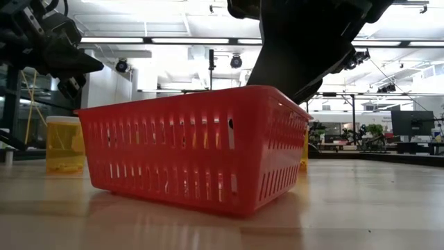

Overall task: Pick and place pill bottles into a basket
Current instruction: Put the white pill bottle into the red basket

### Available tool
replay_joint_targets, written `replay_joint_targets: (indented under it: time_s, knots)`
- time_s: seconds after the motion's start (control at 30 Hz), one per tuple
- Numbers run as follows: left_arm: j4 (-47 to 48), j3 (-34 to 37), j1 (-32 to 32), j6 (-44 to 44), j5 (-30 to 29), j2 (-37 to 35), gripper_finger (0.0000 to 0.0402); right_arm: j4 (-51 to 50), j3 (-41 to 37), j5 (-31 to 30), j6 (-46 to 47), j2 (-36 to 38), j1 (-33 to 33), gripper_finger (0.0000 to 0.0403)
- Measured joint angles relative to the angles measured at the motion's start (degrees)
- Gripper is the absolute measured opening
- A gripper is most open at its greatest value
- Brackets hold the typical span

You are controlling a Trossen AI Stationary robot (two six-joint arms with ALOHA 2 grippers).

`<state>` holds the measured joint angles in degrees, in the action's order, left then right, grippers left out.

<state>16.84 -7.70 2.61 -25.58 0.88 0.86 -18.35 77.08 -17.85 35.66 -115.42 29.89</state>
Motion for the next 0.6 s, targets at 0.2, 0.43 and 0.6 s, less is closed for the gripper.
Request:
replay_joint_targets:
  time_s: [0.2,0.43,0.6]
  knots:
    - [0.0,0.0,0.0,0.0,0.0,0.0,0.0024,-0.1,0.0,0.2,-0.1,0.0,0.0,0.0166]
    - [0.0,0.0,0.0,-0.2,-0.4,0.0,0.0026,-0.2,0.0,0.4,-0.2,-0.1,0.0,0.019]
    - [0.0,0.0,0.0,-0.2,-0.4,0.0,0.0023,-0.6,-0.1,1.0,-1.1,-0.2,0.0,0.0199]
